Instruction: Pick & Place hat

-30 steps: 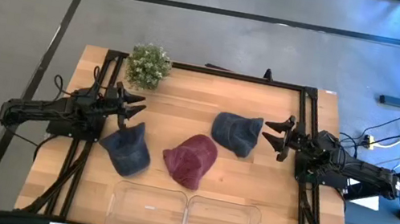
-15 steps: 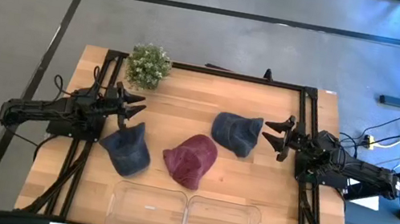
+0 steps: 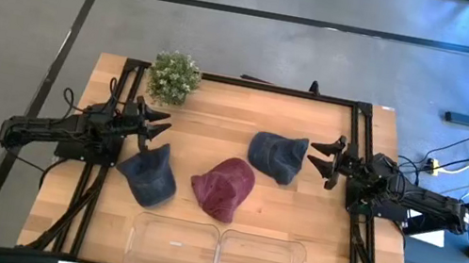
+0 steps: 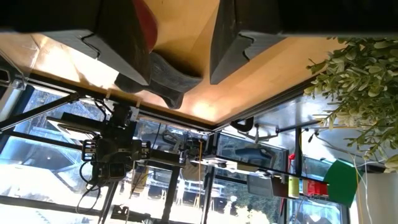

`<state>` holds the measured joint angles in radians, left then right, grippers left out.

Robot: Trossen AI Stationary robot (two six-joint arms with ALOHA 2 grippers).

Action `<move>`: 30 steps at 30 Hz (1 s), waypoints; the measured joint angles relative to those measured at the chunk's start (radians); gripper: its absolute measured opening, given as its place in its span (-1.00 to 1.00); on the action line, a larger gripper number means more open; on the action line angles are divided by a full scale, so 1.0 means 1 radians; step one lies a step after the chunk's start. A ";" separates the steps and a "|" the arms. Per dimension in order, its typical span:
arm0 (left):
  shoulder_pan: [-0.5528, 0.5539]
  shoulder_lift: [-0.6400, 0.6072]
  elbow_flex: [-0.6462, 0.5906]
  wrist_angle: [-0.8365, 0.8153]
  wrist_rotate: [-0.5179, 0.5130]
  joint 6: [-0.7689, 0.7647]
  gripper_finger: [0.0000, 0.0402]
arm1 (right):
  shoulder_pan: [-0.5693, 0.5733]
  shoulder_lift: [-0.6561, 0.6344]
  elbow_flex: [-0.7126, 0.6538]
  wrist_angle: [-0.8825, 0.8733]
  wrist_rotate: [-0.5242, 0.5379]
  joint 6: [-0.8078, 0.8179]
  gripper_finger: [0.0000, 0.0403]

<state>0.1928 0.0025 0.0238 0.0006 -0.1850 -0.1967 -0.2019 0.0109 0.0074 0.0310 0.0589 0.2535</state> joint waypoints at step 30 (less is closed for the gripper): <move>0.000 0.000 0.000 0.000 0.000 0.000 -0.21 | 0.000 0.000 0.000 0.018 0.081 0.131 0.20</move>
<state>0.1928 0.0025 0.0238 0.0006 -0.1848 -0.1967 -0.2016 0.0112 0.0071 0.0490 0.1403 0.3845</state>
